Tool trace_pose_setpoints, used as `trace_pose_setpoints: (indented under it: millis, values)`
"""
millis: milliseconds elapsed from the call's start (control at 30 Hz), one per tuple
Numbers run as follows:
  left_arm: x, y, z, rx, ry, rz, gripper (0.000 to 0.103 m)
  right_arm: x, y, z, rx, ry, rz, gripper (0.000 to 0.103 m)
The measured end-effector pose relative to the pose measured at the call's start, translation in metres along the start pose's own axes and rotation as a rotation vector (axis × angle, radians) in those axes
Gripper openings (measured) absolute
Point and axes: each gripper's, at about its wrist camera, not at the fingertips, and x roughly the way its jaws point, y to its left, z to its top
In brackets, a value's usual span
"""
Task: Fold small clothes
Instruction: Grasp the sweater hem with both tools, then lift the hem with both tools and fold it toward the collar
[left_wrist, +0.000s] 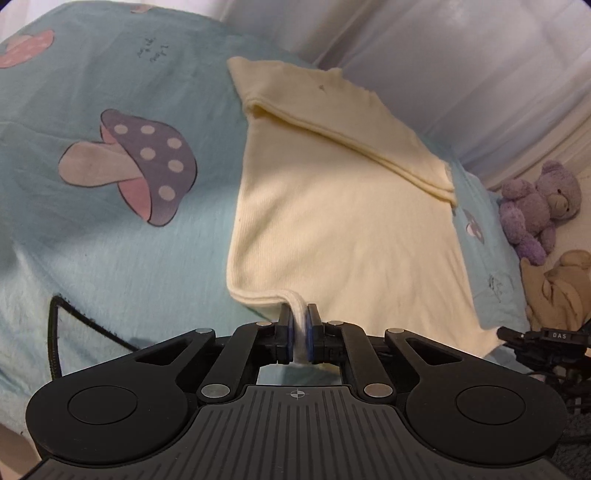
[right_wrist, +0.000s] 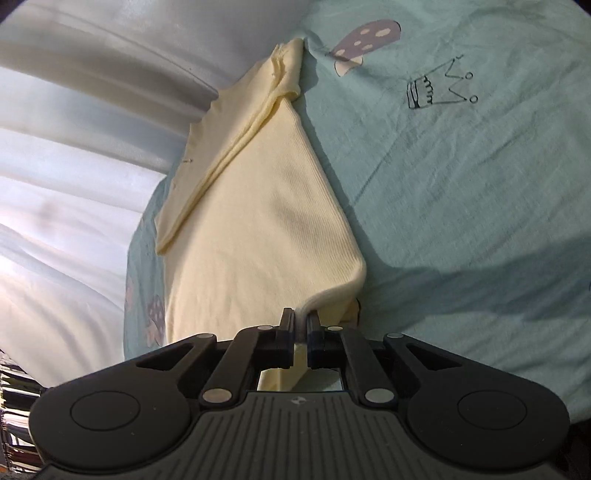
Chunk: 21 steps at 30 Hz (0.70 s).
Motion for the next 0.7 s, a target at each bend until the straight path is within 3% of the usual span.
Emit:
trace_pose_setpoints:
  millis: [200, 333, 533, 600, 667, 700]
  values:
    - [0.005, -0.012, 0.052, 0.032, -0.204, 0.010, 0.009, 0.016, 0.036, 0.042, -0.105, -0.139, 0.064, 0.005]
    - [0.031, -0.017, 0.081, 0.046, -0.314, 0.081, 0.009, 0.045, 0.061, 0.071, -0.214, -0.204, -0.002, 0.005]
    - [0.075, -0.009, 0.090, 0.036, -0.312, 0.231, 0.011, 0.086, 0.096, 0.084, -0.438, -0.306, -0.238, 0.007]
    - [0.072, -0.004, 0.086, 0.076, -0.324, 0.208, 0.026, 0.086, 0.098, 0.083, -0.479, -0.327, -0.248, 0.016]
    - [0.072, 0.000, 0.082, 0.119, -0.304, 0.191, 0.035, 0.087, 0.095, 0.082, -0.526, -0.319, -0.268, 0.032]
    - [0.075, 0.002, 0.082, 0.134, -0.289, 0.194, 0.036, 0.089, 0.094, 0.082, -0.547, -0.298, -0.285, 0.033]
